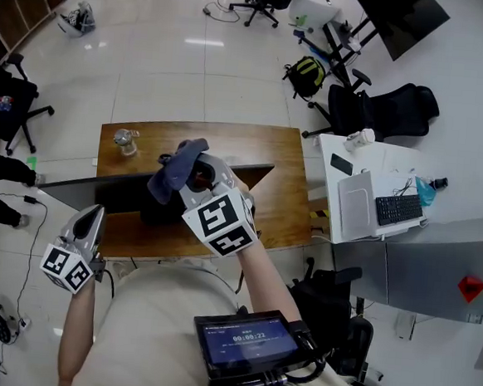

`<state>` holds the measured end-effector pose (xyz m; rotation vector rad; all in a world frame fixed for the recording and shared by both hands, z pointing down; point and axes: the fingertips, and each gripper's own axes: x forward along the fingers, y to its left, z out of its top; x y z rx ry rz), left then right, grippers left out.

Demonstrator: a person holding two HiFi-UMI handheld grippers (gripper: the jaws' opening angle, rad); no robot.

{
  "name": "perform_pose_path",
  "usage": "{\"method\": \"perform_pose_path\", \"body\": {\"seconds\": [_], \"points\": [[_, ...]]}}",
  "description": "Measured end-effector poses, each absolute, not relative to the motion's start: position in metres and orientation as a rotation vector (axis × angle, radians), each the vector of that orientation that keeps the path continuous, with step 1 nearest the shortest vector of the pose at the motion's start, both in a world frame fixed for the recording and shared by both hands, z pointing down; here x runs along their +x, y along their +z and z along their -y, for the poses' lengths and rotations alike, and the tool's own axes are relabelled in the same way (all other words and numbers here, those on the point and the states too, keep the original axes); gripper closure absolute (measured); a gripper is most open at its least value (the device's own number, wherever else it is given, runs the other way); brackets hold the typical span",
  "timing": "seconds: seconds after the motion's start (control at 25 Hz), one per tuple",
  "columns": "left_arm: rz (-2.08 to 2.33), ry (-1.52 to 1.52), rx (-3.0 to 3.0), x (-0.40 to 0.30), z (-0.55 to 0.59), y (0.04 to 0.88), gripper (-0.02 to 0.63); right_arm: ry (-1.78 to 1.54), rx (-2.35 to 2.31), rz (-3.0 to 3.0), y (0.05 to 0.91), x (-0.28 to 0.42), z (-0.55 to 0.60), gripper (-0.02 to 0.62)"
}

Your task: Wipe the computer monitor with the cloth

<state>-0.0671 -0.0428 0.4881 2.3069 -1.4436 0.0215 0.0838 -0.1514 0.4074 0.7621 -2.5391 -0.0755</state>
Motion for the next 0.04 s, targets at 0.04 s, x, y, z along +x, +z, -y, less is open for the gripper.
{"method": "perform_pose_path", "body": {"seconds": [0.04], "points": [[1.412,0.007,2.32,-0.0622,0.0416,0.484,0.601,-0.079,0.765,2.536,0.4074,0.0847,0.1529,0.511]]}}
